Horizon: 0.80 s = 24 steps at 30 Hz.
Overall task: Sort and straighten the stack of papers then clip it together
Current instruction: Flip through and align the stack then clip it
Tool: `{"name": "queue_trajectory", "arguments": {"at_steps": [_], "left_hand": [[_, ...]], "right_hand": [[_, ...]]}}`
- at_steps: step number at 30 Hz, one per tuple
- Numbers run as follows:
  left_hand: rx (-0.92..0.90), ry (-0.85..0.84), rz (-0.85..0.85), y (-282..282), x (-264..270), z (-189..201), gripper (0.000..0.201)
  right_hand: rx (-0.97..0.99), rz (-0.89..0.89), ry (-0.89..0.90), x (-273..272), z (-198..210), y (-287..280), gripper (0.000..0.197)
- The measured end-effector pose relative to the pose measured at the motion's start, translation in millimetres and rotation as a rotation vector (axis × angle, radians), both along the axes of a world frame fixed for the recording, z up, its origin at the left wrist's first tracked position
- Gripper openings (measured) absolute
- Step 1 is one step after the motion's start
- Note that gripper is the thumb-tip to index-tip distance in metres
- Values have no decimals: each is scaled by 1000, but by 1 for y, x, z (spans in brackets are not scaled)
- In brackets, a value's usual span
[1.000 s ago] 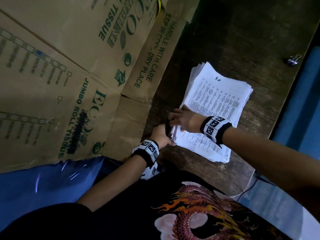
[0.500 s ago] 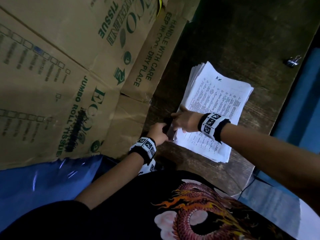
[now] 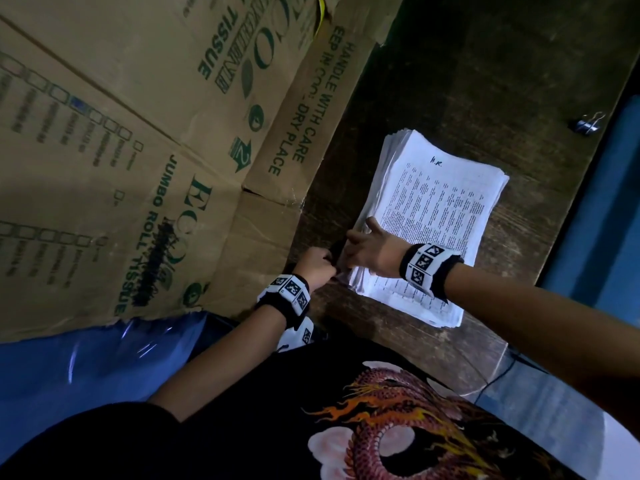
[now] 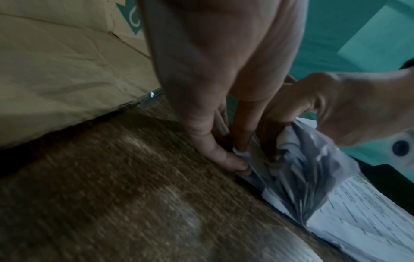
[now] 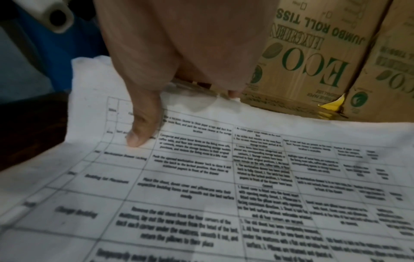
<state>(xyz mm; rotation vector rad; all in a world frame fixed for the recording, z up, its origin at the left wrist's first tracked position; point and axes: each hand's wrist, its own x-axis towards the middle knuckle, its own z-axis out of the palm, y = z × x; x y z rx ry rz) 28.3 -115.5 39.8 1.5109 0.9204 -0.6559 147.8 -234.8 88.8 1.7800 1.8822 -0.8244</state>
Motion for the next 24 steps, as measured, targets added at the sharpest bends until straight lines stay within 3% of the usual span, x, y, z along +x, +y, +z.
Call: {"name": "queue_trajectory", "arguments": {"at_steps": [5, 10, 14, 16, 19, 24], "left_hand": [[-57, -3, 42, -1, 3, 18, 17], [-35, 8, 103, -1, 4, 18, 26], [79, -9, 5, -3, 3, 21, 15], [155, 9, -57, -2, 0, 19, 25], [114, 21, -70, 0, -2, 16, 38], [108, 31, -125, -1, 0, 20, 42]], "right_hand": [[25, 8, -24, 2, -1, -2, 44], [66, 17, -9, 8, 9, 6, 55], [-52, 42, -4, 5, 10, 31, 52], [-119, 82, -17, -1, 6, 38, 60], [-110, 78, -20, -7, -2, 38, 70], [-78, 122, -30, -12, -4, 31, 58]]}}
